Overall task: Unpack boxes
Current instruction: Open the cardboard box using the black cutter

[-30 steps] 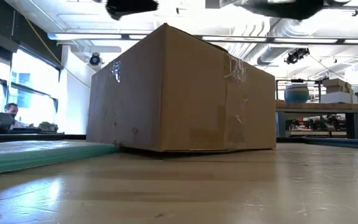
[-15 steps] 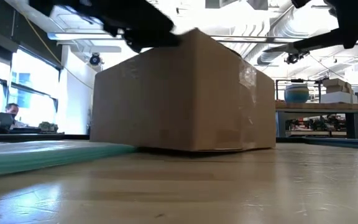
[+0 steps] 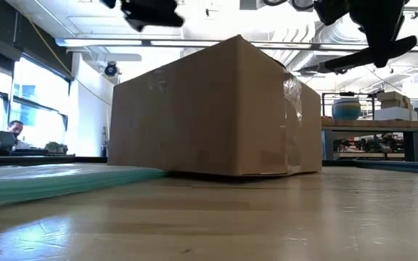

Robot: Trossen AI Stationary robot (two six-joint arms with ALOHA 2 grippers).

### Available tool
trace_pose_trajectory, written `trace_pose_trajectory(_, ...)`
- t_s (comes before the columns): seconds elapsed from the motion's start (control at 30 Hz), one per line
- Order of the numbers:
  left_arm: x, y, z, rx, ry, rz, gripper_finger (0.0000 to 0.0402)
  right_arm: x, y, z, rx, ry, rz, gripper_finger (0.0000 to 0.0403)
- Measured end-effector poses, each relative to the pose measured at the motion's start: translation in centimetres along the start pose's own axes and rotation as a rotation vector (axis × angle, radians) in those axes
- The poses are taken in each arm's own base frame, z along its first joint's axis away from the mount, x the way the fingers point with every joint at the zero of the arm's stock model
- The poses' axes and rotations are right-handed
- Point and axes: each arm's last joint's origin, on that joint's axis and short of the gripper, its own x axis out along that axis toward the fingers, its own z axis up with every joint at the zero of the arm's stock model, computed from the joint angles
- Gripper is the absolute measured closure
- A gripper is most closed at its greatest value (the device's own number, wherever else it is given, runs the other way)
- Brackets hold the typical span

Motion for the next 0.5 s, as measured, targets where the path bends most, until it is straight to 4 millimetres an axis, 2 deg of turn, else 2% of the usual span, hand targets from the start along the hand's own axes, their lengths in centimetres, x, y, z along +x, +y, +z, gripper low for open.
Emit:
trace_pose_trajectory(0.17, -0.3, 0.0, -1.0, 0.024, 0.092, 0.075, 0.0225, 0.9, -0.3, 0.2, -0.004, 0.033, -0.018, 0.0277)
trace_pose_trajectory(0.33, 0.6, -0.3, -1.5, 0.031, 0.119, 0.081, 0.0225, 2.0, -0.3, -0.2, -0.021, 0.072, -0.046, 0.0277)
trace_pose_trajectory(0.5, 1.7, -0.5, -2.0, 0.037, 0.137, 0.086, 0.0225, 2.1, -0.3, -0.3, -0.03, 0.07, -0.053, 0.0277)
